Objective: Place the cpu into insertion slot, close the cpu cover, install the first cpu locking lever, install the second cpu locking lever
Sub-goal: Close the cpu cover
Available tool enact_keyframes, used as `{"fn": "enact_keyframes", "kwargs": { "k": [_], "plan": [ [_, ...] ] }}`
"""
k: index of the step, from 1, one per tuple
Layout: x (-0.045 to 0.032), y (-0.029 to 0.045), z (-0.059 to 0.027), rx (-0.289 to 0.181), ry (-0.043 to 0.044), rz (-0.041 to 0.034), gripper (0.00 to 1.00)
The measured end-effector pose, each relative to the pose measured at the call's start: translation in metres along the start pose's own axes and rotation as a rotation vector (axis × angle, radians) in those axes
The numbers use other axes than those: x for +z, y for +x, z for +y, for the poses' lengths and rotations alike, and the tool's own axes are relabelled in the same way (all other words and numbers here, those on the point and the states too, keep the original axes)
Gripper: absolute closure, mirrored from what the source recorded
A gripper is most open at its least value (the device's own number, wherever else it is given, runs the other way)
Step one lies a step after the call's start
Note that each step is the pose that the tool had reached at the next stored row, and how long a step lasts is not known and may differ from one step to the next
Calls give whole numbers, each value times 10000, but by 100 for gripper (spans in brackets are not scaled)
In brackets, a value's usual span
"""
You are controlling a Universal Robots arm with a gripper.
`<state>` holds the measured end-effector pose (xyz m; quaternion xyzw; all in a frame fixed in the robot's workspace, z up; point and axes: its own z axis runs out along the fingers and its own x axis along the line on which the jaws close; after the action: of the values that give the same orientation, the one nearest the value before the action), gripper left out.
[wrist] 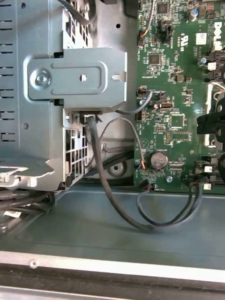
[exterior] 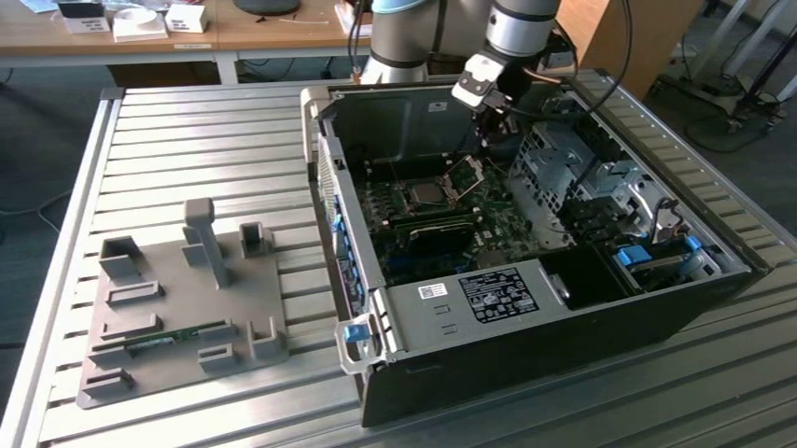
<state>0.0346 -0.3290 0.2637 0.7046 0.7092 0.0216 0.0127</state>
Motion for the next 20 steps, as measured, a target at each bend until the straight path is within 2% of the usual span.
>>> {"fn": "enact_keyframes", "kwargs": {
  "k": [9,13,20],
  "plan": [
    [15,25,129,-1,0,-1,89],
    [19,27,139,0,1,-2,89],
    [71,26,146,0,0,1,89]
  ]
}}
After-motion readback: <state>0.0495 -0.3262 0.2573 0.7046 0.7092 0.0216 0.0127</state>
